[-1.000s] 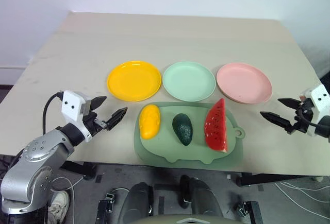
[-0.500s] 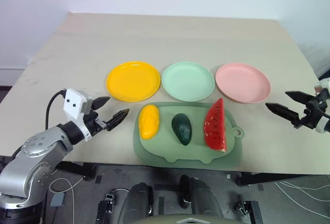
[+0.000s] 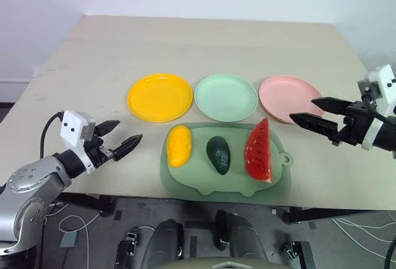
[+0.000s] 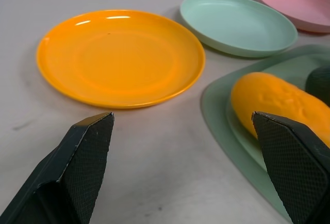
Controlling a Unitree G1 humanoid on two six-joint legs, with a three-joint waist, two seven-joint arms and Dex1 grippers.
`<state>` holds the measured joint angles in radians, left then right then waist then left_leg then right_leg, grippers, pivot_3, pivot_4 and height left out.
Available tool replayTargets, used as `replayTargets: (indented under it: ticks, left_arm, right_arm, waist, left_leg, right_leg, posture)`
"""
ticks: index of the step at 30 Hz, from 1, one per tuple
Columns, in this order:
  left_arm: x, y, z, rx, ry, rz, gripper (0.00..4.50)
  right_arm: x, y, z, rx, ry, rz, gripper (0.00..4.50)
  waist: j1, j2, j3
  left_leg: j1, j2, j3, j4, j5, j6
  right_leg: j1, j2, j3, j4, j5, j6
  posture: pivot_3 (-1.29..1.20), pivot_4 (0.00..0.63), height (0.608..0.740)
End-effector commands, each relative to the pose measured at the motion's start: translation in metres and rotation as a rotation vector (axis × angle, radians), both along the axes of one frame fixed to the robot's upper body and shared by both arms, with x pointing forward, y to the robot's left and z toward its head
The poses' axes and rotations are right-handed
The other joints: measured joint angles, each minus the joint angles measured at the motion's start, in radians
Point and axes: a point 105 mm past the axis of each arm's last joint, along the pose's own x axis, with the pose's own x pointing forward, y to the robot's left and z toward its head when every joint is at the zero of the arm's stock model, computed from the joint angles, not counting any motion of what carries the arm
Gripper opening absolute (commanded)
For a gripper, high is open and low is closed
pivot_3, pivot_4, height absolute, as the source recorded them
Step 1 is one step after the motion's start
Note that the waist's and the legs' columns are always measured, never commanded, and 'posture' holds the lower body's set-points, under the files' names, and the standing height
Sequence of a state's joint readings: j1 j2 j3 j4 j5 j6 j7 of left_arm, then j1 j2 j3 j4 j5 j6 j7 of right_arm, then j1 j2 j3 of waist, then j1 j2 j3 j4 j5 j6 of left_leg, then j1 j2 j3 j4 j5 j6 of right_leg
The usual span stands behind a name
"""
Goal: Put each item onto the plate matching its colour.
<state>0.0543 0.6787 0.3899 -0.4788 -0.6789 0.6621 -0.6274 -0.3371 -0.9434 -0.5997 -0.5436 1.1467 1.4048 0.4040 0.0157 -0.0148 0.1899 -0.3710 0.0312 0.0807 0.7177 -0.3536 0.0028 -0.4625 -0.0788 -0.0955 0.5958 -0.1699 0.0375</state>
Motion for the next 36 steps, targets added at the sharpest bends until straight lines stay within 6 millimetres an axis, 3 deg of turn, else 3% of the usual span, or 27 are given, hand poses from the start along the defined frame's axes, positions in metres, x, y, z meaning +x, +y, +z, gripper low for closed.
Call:
replayTargets:
  ticks: [1,15,22,24,28,33,36]
  left_arm:
    - [0.005,-0.013,0.008,-0.012,-0.053,-0.037,4.48]
    - [0.008,-0.03,0.009,-0.042,-0.063,-0.069,4.48]
    - [0.007,-0.03,0.01,-0.041,-0.067,-0.062,4.48]
    - [0.007,-0.028,0.01,-0.036,-0.069,-0.057,4.5]
    - [0.004,-0.023,0.014,-0.028,-0.081,-0.035,4.5]
    - [0.0,-0.019,0.016,-0.017,-0.085,-0.017,4.5]
    - [-0.001,-0.019,0.018,-0.018,-0.091,-0.008,4.5]
  right_arm:
    - [-0.003,0.018,-0.01,-0.07,0.049,0.005,4.5]
    - [0.004,0.047,-0.081,-0.171,0.246,-0.062,4.5]
    - [0.008,0.042,-0.1,-0.294,0.286,-0.111,4.5]
    - [0.009,0.043,-0.101,-0.313,0.279,-0.108,3.9]
    - [0.02,0.039,-0.08,-0.318,0.207,-0.095,2.84]
    - [0.052,0.029,-0.021,-0.271,0.043,-0.108,2.76]
    - [0.087,-0.003,-0.005,-0.363,-0.042,-0.236,2.76]
  waist:
    - [-0.001,-0.002,0.0]
    - [-0.003,-0.002,-0.001]
    - [-0.003,-0.002,-0.001]
    - [-0.003,-0.002,-0.001]
    - [-0.003,-0.001,-0.001]
    - [-0.006,-0.001,0.0]
    - [-0.003,-0.002,0.0]
  left_leg:
    - [0.0,0.0,0.0,0.0,0.0,0.0]
    - [-0.001,0.0,0.0,0.0,0.0,0.0]
    - [-0.001,0.0,0.0,0.0,0.0,0.0]
    - [-0.001,0.0,0.0,0.0,0.0,0.0]
    - [-0.001,0.0,0.0,0.0,0.0,0.0]
    - [-0.001,0.0,0.001,0.0,0.0,0.0]
    - [-0.002,0.0,0.0,-0.001,0.0,0.0]
  right_leg:
    - [0.0,0.0,0.0,0.0,0.0,0.0]
    - [0.0,0.0,0.0,0.0,0.002,0.003]
    - [-0.001,0.0,0.0,0.0,0.002,0.003]
    - [-0.001,0.0,0.0,0.0,0.002,0.003]
    - [-0.001,0.0,0.0,0.0,0.001,0.002]
    - [-0.002,0.0,0.0,0.0,0.001,0.002]
    - [-0.003,0.001,0.0,-0.001,0.001,0.002]
  posture:
    - [0.0,0.15,0.74]
    - [0.0,0.15,0.74]
    - [0.0,0.15,0.74]
    - [0.0,0.15,0.74]
    - [0.0,0.15,0.74]
    - [0.0,0.15,0.74]
    - [0.0,0.15,0.74]
